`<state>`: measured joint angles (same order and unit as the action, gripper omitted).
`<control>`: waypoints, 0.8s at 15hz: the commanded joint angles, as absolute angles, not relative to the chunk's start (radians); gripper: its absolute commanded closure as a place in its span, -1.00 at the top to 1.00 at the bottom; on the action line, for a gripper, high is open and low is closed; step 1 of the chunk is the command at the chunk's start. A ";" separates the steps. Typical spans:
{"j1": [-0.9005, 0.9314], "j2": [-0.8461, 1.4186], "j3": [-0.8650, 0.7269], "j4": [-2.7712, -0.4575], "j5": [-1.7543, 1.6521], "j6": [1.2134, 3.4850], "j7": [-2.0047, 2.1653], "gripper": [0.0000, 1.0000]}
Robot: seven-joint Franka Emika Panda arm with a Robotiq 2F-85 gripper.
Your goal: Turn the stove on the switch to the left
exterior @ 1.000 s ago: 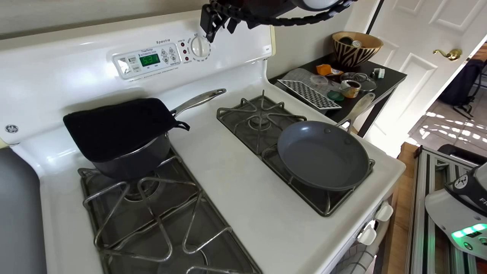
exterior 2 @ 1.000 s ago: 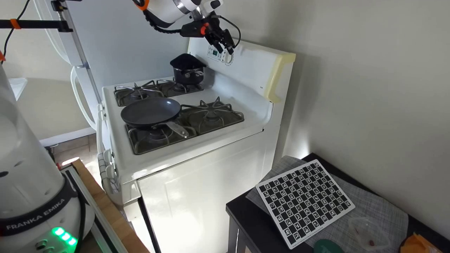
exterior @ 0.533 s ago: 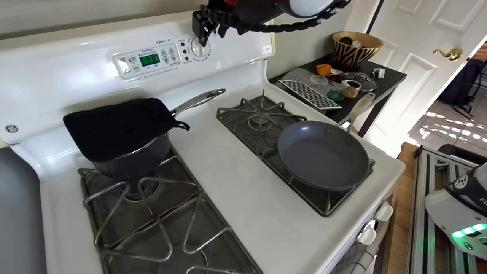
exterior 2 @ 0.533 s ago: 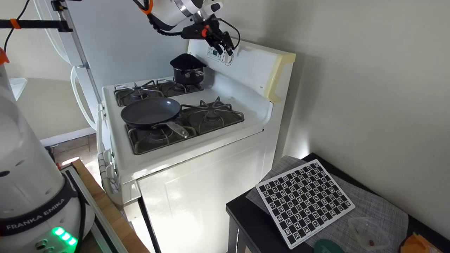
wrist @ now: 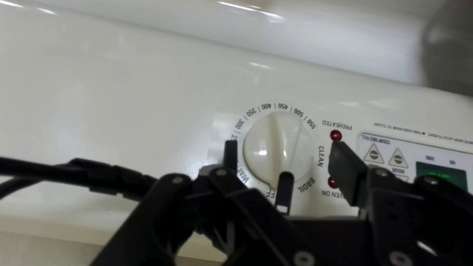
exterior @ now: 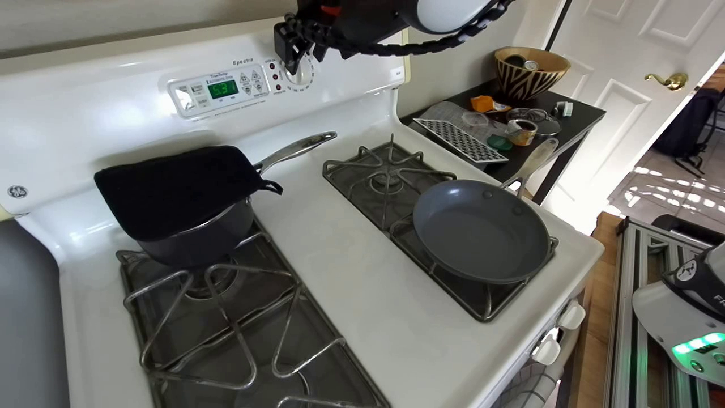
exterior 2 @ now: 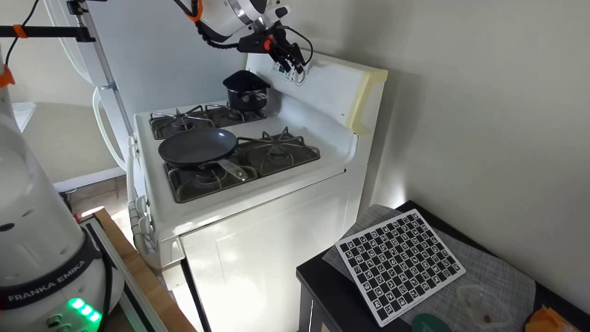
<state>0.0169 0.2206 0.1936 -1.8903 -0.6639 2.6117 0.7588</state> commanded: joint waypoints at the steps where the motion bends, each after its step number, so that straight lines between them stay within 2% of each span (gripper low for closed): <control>1: 0.037 0.249 0.183 -1.856 -0.703 2.592 0.812 0.14; 5: 0.040 0.259 0.180 -1.845 -0.710 2.590 0.817 0.00; 6: 0.108 0.256 0.105 -1.845 -0.679 2.598 0.797 -0.04; 8: 0.132 0.259 0.076 -1.839 -0.679 2.595 0.798 -0.11; 9: 0.145 0.260 0.062 -1.837 -0.679 2.594 0.798 -0.05; 10: 0.156 0.261 0.049 -1.837 -0.679 2.596 0.799 -0.11; 12: 0.173 0.262 0.033 -1.837 -0.675 2.593 0.797 -0.07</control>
